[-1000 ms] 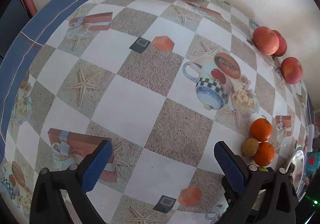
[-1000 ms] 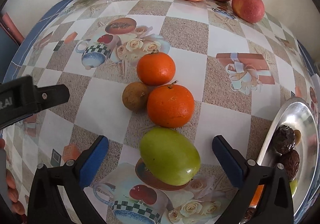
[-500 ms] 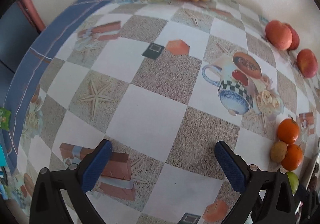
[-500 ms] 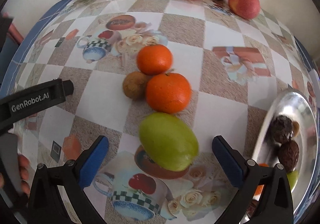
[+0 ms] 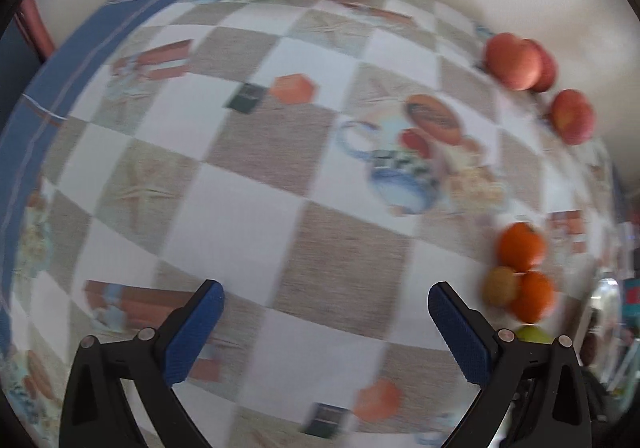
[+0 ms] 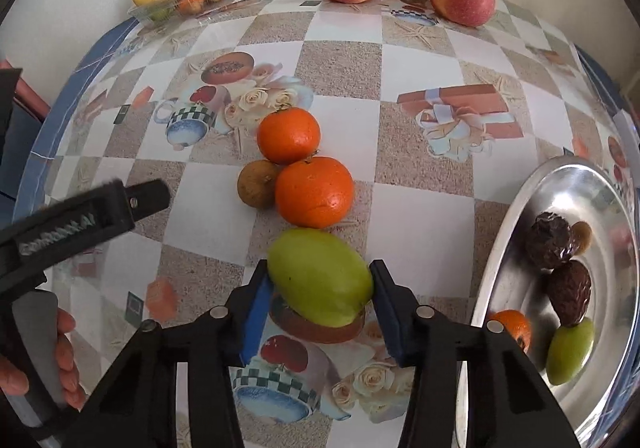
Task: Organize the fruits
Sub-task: 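Grasp the green pear with the right tool while the left tool grasps the small kiwi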
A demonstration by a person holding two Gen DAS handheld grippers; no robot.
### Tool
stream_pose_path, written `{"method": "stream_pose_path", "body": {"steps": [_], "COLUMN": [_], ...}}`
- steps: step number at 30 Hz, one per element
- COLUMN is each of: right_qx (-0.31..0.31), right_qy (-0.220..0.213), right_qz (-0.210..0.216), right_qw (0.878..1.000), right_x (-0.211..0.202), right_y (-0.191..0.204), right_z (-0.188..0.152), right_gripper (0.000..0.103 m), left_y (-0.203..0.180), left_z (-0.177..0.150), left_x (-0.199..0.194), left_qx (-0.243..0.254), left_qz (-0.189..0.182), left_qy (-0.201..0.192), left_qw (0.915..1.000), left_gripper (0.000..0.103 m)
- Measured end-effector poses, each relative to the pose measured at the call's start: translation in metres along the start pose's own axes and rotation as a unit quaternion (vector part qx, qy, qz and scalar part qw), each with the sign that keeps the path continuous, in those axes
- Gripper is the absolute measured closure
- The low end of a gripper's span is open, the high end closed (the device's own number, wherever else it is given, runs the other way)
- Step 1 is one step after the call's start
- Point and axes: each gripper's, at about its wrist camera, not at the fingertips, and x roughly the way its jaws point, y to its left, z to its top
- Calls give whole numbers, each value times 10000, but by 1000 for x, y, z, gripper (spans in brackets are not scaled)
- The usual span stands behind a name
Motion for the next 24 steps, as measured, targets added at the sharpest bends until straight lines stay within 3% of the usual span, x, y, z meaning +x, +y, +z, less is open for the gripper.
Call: {"method": "stream_pose_path", "body": {"steps": [4,6,8,13,21,24], "right_qx": [65,72,85,111,347,407], "right_qy": [-6,-53,-128,-278,-407,-470], "right_qz": [71,86,114,117,118,112], "right_qw": [10000,9999,9998,9995,9985,9980], "right_x": [-9,-16,-24,-38,-49,-53], "right_y": [-8,-8,-12,-16,-32,-37], "right_z": [-6,-5,-6,-8,-6,-5], "right_gripper": [53,53,53,53,53,53], "left_y": [-16,-29,-39,-51,-67,-69], "left_z": [2,5,6,6,-3,-7], "left_x": [-9,-8,-8,-1,8,13], "left_qx": [80,143,218,266,363,331], "left_qz": [-545,-732,-984,-1450,-1668,-1780], "left_qy": [-99,-141,-133,-25,158,281], "left_qw": [9984,9971,9948,9891,9852,9831], "left_gripper": [1,7,25,46,55,64]}}
